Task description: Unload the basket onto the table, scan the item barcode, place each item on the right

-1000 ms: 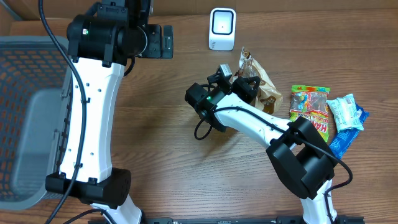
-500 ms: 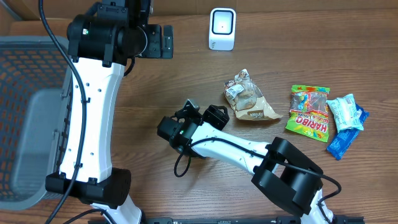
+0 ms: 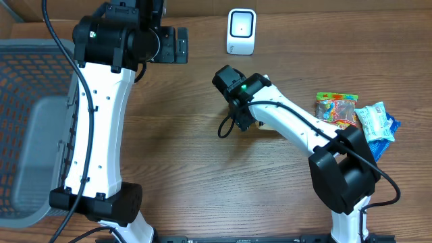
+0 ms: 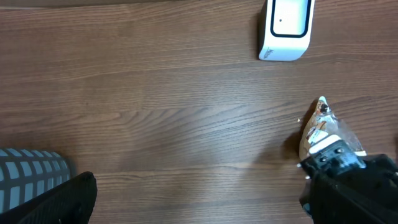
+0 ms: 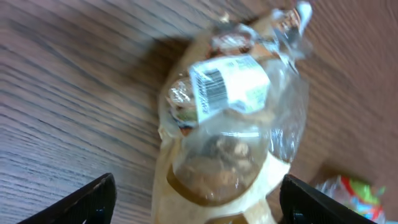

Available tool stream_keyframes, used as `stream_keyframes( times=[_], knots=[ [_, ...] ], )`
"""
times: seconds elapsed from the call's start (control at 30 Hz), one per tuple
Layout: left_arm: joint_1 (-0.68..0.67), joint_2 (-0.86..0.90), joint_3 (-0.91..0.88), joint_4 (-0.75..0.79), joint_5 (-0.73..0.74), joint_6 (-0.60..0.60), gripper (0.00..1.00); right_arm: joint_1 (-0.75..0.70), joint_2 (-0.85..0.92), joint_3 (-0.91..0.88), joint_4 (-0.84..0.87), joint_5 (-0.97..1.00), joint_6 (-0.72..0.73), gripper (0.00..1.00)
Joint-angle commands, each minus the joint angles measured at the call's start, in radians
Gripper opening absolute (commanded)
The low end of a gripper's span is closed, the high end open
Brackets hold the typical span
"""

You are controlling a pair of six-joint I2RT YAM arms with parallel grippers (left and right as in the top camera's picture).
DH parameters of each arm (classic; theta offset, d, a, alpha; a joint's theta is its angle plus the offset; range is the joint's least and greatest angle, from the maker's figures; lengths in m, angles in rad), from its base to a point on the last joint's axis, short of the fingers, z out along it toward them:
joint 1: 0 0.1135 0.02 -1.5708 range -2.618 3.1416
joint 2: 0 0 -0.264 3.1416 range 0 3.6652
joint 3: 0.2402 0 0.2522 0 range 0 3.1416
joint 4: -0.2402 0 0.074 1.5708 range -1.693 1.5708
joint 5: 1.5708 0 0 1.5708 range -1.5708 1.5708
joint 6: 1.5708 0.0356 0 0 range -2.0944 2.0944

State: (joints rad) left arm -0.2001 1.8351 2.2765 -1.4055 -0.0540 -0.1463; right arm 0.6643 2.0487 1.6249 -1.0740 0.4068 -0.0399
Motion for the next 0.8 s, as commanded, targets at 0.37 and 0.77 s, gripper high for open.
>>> stream_keyframes(
  times=[0.37,0.77],
  knots=[
    [0.003,0.008,-0.003,0.003,-0.006,0.019,1.0,0.013,0.157,0.003,0.101,0.114,-0.096,0.78],
    [0.003,0.008,-0.003,0.003,-0.006,0.019,1.0,-0.014,0.257,-0.002,0.073,0.114,-0.099,0.47]
  ],
)
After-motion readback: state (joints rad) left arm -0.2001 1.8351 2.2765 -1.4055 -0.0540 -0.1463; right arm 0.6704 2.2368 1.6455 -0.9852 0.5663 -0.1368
